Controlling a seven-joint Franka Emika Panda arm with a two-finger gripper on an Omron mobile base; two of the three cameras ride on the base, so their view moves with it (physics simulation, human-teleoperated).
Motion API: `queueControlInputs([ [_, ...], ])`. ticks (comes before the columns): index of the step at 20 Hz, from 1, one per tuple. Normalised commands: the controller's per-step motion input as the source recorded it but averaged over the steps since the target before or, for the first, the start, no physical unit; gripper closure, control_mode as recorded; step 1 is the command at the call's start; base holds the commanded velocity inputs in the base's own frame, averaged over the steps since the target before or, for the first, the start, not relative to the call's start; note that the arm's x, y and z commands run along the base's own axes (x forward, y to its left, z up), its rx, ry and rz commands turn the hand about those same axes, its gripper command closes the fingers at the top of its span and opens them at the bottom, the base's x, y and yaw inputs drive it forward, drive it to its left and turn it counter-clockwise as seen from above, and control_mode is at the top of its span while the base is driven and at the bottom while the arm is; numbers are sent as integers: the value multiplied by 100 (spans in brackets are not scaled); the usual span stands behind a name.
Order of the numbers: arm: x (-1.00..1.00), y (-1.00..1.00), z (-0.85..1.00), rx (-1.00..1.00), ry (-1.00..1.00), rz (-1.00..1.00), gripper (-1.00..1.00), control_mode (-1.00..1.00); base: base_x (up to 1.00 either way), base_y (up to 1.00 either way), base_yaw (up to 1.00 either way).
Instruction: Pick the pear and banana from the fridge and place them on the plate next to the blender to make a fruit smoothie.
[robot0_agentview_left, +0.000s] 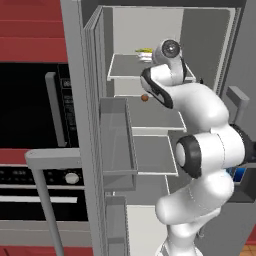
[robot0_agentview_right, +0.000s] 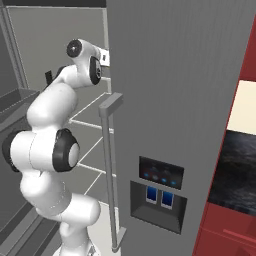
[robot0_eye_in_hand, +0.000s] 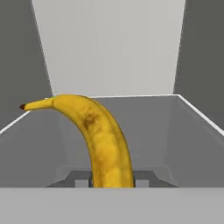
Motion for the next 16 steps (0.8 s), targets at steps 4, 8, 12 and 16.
queueControlInputs([
  [4, -100, 11, 67, -1, -39, 0, 100, -100, 0, 0, 0],
  [8, -100, 9, 97, 0, -10, 0, 100, -100, 0, 0, 0],
  [12, -100, 0, 29, 2, 11, 0, 100, -100, 0, 0, 0],
  [16, -100, 0, -3, 1, 27, 0, 100, -100, 0, 0, 0],
])
